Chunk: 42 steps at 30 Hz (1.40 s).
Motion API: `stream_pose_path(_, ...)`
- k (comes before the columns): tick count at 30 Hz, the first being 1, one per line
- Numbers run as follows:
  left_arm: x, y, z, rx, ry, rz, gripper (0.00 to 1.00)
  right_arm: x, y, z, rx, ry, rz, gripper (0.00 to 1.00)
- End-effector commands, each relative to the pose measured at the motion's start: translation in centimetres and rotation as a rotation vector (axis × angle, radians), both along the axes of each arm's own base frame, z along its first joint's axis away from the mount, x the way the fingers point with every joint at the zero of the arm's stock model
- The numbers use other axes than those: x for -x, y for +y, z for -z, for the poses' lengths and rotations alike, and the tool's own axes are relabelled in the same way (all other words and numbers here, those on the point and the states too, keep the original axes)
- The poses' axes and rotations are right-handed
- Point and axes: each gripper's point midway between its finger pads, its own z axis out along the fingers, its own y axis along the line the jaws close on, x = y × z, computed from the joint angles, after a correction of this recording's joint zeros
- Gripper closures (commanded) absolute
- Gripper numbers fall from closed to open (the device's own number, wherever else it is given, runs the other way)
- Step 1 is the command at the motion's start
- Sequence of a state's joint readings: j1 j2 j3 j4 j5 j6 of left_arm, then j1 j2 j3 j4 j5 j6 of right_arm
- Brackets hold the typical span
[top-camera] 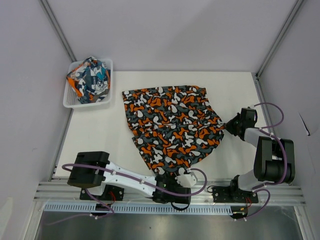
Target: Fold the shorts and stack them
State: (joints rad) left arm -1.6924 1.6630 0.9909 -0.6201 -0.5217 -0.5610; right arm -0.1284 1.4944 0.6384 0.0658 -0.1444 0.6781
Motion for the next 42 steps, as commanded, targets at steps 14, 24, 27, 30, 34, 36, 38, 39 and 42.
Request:
stream_pose_path(14, -1.1, 1.6, 3.2, -0.063, 0.093, -0.066, 0.58, 0.0, 0.0, 0.2, 0.002, -0.015, -0.016, 1.0)
stream_pose_path(24, 0.5, 1.3, 1.7, -0.012, 0.162, -0.013, 1.0, 0.1, -0.1, 0.3, -0.003, -0.003, -0.011, 1.0)
stream_pose_path(27, 2.5, 0.9, 0.0, 0.018, 0.193, 0.053, 1.0, 0.2, -0.8, -0.1, 0.011, 0.029, 0.017, 1.0)
stream_pose_path(30, 4.5, 1.1, -1.6, 0.039, 0.233, 0.111, 1.0, 0.4, -2.0, -0.6, 0.056, 0.11, 0.045, 1.0)
stream_pose_path(34, 6.0, 1.8, -2.7, 0.059, 0.273, 0.154, 1.0, 0.3, -2.7, -1.1, 0.092, 0.146, 0.053, 1.0)
stream_pose_path(36, 6.2, 2.1, -2.8, 0.068, 0.285, 0.163, 1.0, 0.1, -3.0, -1.4, 0.108, 0.15, 0.045, 1.0)
stream_pose_path(38, 6.6, 2.2, -3.3, 0.091, 0.305, 0.177, 1.0, 0.5, -3.2, -1.1, 0.113, 0.176, 0.039, 1.0)
stream_pose_path(39, 6.8, 2.4, -3.2, 0.092, 0.311, 0.185, 1.0, 0.5, -3.3, -1.1, 0.113, 0.179, 0.037, 1.0)
stream_pose_path(42, 7.1, 2.2, -3.9, 0.124, 0.33, 0.194, 1.0, 1.2, -3.4, -1.2, 0.107, 0.197, 0.027, 1.0)
